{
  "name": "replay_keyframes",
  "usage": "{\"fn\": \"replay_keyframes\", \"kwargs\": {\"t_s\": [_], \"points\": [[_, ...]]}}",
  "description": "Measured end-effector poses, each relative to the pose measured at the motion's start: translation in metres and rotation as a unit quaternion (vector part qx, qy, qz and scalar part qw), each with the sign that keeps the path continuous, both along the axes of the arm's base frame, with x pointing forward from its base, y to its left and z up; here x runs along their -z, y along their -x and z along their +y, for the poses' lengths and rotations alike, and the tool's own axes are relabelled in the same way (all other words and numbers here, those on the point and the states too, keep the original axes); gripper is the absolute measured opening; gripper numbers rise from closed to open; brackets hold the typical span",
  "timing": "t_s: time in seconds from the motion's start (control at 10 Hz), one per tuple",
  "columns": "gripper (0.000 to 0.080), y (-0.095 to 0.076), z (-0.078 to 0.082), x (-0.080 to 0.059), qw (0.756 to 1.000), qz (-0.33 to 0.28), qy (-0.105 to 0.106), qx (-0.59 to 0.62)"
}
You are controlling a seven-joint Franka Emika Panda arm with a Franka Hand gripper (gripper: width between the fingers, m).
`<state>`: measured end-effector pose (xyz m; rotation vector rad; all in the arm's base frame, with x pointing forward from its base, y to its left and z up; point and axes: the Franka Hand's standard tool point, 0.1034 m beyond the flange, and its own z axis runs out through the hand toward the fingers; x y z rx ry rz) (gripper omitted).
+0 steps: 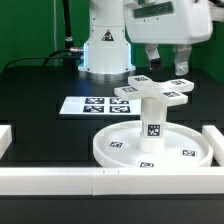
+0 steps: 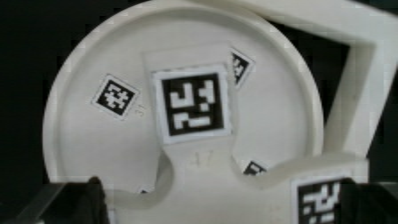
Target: Assemble round table
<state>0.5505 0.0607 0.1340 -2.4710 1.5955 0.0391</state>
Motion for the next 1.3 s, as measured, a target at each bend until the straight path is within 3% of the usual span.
{"fn": "replay_keyframes", "kwargs": {"t_s": [0.5, 0.6, 0.9, 1.2, 1.3], "points": [[0.0649, 0.0000, -0.0011, 0.0008, 0.986, -0.029, 0.015, -0.161], [0.0649, 0.0012, -0.0021, 0.0014, 0.967, -0.040, 0.027, -0.249], [0.0649, -0.0046, -0.0035, 0.0008, 0.904, -0.047, 0.034, -0.424], [0.0649, -0.0046, -0.0047, 0.0021, 0.866, -0.060, 0.039, -0.494], [0.0649, -0.0045, -0.0052, 0.0023, 0.843, -0.067, 0.041, -0.532]]}}
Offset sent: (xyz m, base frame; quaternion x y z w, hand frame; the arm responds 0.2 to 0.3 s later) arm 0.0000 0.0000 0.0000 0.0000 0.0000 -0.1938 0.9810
